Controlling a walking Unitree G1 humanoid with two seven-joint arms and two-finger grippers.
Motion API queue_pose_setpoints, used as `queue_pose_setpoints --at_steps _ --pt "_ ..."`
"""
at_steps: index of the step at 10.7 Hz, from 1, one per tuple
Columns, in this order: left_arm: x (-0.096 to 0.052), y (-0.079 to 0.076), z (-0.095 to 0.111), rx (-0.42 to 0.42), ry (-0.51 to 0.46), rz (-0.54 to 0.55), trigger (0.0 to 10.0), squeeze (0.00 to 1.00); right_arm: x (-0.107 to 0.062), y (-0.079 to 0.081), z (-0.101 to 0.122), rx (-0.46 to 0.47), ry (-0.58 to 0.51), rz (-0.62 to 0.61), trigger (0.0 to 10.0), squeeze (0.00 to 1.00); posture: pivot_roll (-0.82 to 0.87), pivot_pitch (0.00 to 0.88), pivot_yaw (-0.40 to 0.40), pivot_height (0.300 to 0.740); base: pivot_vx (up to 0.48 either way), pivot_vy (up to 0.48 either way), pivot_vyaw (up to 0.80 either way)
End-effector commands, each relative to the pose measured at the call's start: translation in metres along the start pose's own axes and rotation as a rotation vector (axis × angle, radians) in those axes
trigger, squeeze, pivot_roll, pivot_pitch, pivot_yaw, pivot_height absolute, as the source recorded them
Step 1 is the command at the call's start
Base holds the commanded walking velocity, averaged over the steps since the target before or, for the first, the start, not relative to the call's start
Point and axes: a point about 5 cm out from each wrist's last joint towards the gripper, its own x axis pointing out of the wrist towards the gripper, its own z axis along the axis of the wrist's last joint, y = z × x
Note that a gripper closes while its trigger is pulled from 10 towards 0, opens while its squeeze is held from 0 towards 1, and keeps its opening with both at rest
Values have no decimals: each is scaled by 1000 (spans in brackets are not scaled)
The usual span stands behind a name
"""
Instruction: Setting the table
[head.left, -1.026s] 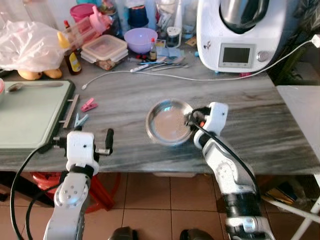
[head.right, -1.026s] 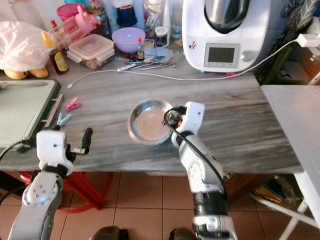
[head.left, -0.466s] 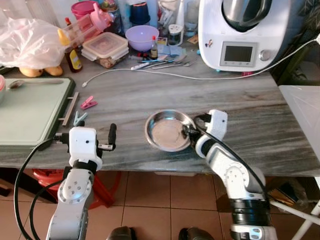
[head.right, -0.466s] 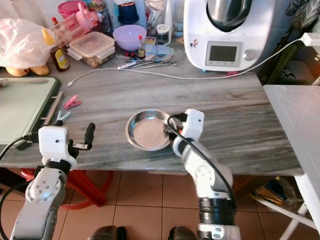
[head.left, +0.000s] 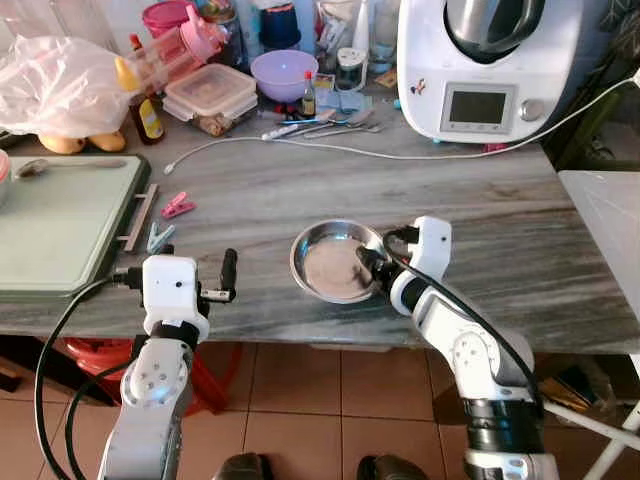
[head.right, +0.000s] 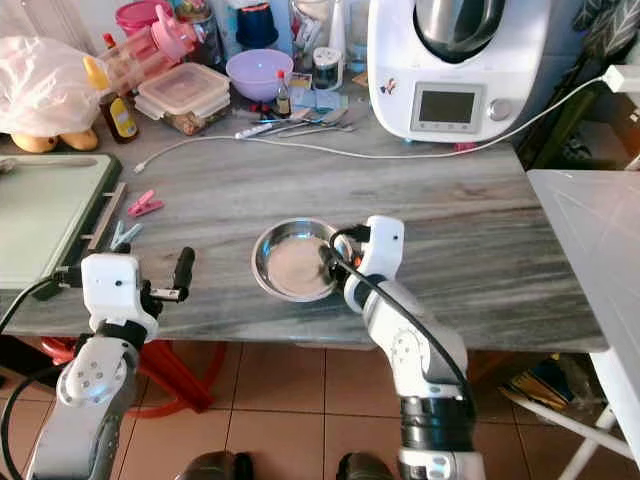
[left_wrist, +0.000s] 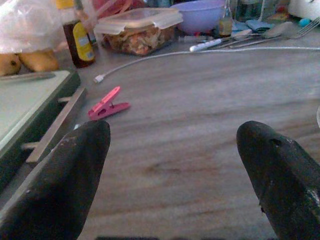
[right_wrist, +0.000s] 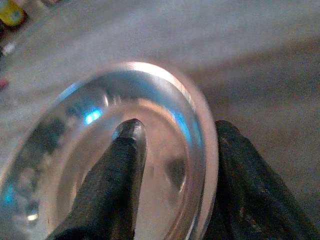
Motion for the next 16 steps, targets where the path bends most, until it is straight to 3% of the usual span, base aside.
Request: queue_pose_setpoints --at_steps 1,3,6,7,10,16 --pt "-2 1 -2 -18 15 32 10000 0 -7 9 11 -110 -94 58 10000 1000 25 112 34 740 0 0 0" --pt "0 -4 0 -39 3 25 10000 0 -13 11 14 -162 -162 49 10000 1000 18 103 33 740 0 0 0" --pt "9 -2 4 -50 -13 28 10000 0 -26 -7 25 -226 -322 -45 10000 1000 12 89 43 740 0 0 0" --pt "10 0 5 -48 -16 33 10000 0 -30 -12 26 -296 -343 -86 10000 0 10 90 40 740 0 0 0" --pt "10 1 1 -60 -7 55 10000 0 -31 -21 32 -385 -407 -179 10000 0 9 69 32 740 -172 0 0" --pt "15 2 3 -56 -17 56 10000 0 -30 -40 31 -362 -406 -300 10000 0 12 46 30 740 -278 0 0"
